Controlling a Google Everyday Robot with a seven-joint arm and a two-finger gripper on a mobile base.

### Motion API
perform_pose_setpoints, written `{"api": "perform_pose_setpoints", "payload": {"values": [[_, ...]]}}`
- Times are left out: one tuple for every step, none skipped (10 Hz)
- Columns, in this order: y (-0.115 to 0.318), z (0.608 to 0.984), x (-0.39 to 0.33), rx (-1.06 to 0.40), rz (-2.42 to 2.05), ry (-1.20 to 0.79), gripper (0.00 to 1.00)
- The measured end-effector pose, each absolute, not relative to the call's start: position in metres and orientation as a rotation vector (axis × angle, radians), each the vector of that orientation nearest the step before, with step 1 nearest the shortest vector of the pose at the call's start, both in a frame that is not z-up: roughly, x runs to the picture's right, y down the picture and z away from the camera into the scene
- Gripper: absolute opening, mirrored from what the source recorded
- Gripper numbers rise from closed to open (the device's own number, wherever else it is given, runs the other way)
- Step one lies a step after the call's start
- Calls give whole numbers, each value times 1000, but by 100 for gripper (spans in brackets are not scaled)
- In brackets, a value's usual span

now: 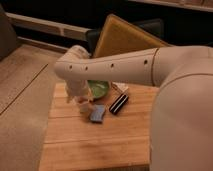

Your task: Place the ceramic cup in the ceramic bowl

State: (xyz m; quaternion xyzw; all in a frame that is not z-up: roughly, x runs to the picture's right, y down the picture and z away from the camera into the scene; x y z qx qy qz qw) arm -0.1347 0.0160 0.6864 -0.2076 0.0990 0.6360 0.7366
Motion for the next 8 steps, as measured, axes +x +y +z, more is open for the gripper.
{"api": "perform_pose_setpoints", "payload": {"values": [[-12, 679, -140, -421, 1401, 124, 65], [-31, 673, -141, -395, 1404, 67, 65], [-36, 671, -143, -390, 1403, 50, 65], [-35, 671, -144, -391, 1400, 50, 65], [-34, 670, -145, -392, 1399, 51, 65], [-31, 674, -142, -393, 1400, 67, 65], [-29, 683, -132, -385, 1417, 104, 65], [-28, 697, -117, -375, 1438, 148, 65]]}}
